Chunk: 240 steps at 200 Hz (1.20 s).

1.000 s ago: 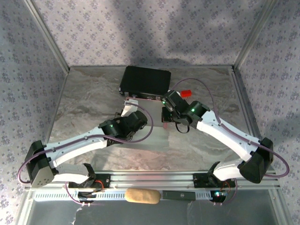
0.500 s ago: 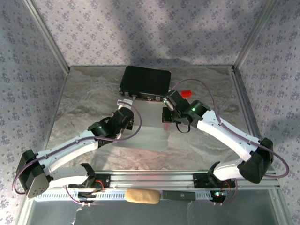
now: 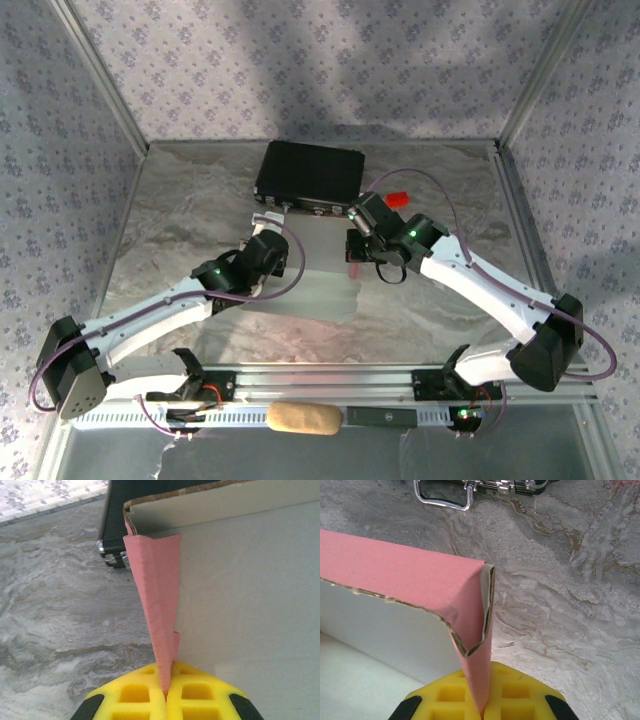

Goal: Fold the paper box

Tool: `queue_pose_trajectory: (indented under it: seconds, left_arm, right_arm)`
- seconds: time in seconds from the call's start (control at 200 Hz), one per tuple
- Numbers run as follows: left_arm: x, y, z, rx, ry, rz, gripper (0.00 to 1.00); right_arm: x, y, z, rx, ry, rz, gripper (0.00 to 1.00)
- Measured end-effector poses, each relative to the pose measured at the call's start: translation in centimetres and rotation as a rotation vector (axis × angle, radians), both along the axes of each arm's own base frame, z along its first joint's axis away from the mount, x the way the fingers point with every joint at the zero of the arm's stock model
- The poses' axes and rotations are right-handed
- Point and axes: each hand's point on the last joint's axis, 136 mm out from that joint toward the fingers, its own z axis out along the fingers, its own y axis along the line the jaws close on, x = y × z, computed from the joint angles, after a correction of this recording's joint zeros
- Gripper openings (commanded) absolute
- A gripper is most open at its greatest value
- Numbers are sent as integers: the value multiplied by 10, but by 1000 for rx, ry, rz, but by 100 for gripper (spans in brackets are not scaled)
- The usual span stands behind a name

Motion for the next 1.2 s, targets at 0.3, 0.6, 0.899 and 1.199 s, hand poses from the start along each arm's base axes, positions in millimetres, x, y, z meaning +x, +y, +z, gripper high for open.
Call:
queue_pose_trajectory:
  seconds: [0.3,0.6,0.899,1.199]
  left_arm:
    - [-3,0,18,200,-80,193,0]
    - [-9,8,34,308,-162,342,0]
    - [-14,4,38,327,-196,343,0]
    - [-22,18,44,-9,-117,146,36]
  right_arm:
    - [2,1,2,3,-15,-11,0]
    - [7,6,6,31,-37,-20,0]
    - [6,6,3,33,-32,-18,0]
    - [3,6,-2,33,-10,-9,0]
